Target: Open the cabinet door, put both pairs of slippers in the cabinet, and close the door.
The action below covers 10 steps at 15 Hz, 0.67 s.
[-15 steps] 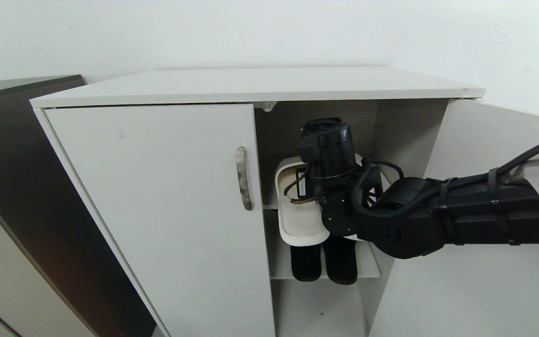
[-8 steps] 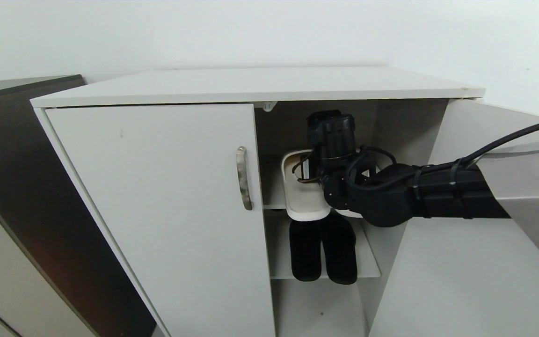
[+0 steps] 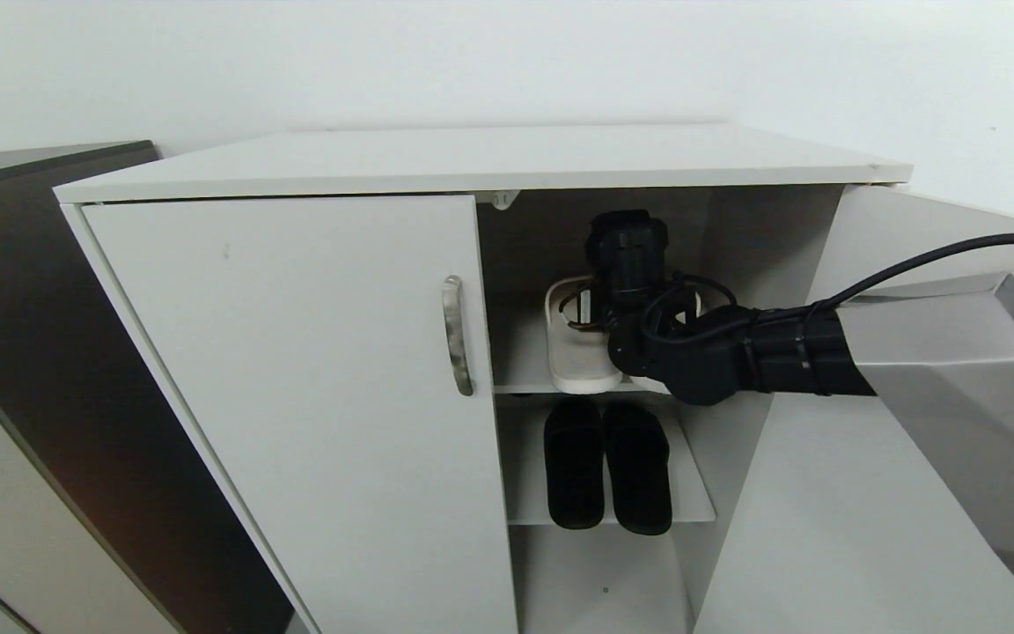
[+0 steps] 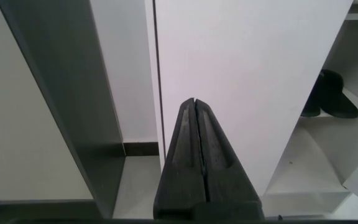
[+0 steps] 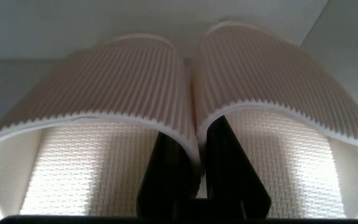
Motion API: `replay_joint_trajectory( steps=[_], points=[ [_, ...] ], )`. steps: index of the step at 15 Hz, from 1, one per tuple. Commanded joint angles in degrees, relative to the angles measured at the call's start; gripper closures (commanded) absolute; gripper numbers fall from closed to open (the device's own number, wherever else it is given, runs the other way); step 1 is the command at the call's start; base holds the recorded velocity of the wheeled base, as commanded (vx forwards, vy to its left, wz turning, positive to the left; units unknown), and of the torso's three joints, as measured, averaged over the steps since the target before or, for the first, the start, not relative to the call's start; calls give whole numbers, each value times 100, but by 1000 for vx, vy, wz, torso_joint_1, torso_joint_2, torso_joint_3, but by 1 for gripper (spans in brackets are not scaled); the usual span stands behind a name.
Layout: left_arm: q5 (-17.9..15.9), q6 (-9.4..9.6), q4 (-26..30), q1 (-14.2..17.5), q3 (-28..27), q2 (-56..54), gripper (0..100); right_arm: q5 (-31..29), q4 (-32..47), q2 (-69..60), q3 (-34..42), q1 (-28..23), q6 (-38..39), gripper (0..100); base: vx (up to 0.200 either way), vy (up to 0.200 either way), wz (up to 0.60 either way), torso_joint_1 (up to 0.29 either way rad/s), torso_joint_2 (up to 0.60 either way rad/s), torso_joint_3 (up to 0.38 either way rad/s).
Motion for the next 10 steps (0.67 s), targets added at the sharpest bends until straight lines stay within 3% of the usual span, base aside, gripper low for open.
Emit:
replay_joint_trajectory(
  steps=[1,10],
  points=[
    [0,0,0,-2,0,7,100,0,-8,88,-27,-9,1,100,0,0,0,0,0,0],
    [9,0,0,-2,0,7,100,44,1,141,-36,-17,1,100,0,0,0,0,0,0]
  ],
)
